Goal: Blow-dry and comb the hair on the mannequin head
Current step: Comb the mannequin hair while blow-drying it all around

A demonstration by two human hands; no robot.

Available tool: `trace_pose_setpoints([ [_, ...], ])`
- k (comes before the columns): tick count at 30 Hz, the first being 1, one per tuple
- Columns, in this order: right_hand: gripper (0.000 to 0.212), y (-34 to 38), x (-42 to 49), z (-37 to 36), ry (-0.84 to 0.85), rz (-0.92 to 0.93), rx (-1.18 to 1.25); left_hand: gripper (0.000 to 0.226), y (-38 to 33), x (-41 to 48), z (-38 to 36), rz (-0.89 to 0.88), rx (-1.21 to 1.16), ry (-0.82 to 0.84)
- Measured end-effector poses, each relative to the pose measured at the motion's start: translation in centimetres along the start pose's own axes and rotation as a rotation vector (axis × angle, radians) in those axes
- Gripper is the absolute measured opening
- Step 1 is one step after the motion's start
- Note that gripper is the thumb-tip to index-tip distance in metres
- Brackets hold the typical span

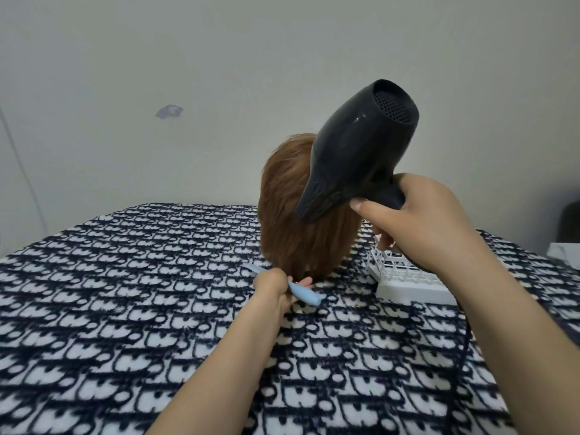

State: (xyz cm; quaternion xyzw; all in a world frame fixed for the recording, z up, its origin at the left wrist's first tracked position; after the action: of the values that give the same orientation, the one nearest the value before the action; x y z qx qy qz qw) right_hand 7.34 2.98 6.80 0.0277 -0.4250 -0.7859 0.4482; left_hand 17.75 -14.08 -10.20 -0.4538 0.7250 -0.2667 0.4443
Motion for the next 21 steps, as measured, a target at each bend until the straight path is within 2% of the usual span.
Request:
trace_pose_setpoints([
  [3, 0.024, -0.8, -0.3, 0.6, -0.035, -0.02, 0.025, 0.04, -0.8, 0.3, -0.1, -0.117, 0.053, -0.049],
  [5, 0.025, -1.4, -0.5, 1.1, -0.123, -0.017, -0.021, 0.043, -1.4, 0.3, -0.2, -0.217, 0.088, -0.096],
  [7, 0.025, -1.9, -0.6, 1.5, -0.179, -0.007, -0.041, 0.036, -2.0, 0.2, -0.3, -0.331, 0.166, -0.115],
  [11, 0.023, -3.0, -0.7, 1.7, -0.126, -0.03, 0.109, 0.028, -3.3, -0.6, -0.1, -0.599, 0.306, -0.135],
  [15, 0.022, -4.2, -0.4, 1.6, -0.149, -0.037, 0.141, 0.008, -4.6, -2.5, -0.4, -0.81, 0.335, -0.081],
  [21, 0.019, -6.2, 0.6, 1.4, -0.176, -0.061, 0.222, 0.007, -5.1, -5.0, -1.0, -0.991, 0.456, -0.008],
])
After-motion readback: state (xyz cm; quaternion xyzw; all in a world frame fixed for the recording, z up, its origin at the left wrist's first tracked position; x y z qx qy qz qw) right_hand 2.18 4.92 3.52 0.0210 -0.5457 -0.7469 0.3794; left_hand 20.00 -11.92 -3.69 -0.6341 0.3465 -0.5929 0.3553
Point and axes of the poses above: each hand's wrist, its own x-axis towards the middle knuckle, its own z-axis out of the back of the hand, y = z × x, the point moved 2 cm from there along x, towards the middle knuckle, and after that the axes turned 15 degrees about -z, right-handed, at the moved point
